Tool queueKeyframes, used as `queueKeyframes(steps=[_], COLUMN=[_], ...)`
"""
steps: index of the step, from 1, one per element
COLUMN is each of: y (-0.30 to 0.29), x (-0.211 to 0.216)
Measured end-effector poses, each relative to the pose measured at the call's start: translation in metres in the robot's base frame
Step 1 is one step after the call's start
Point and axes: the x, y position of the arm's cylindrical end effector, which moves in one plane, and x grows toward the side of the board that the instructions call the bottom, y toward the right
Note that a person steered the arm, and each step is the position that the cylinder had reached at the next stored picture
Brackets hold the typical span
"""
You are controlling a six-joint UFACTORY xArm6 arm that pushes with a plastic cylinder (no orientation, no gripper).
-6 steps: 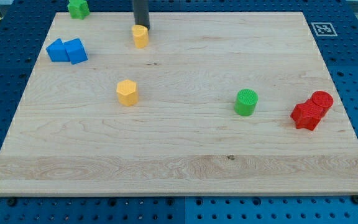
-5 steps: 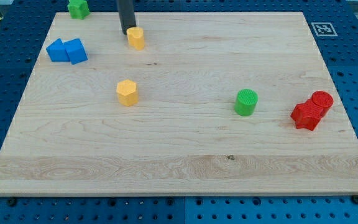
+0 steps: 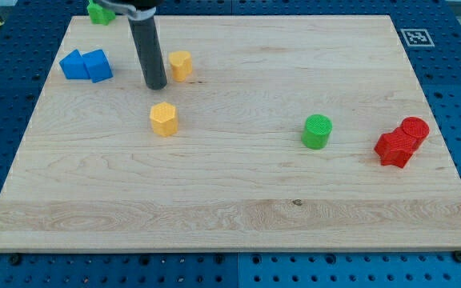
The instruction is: Push yellow heart diagonally above yellow hexagon
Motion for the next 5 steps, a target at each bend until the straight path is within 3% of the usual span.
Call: queueKeyframes(steps=[2,3,5], y=[-0.004,0.006,0.015], x=[-0.081,-0.094,-0.050])
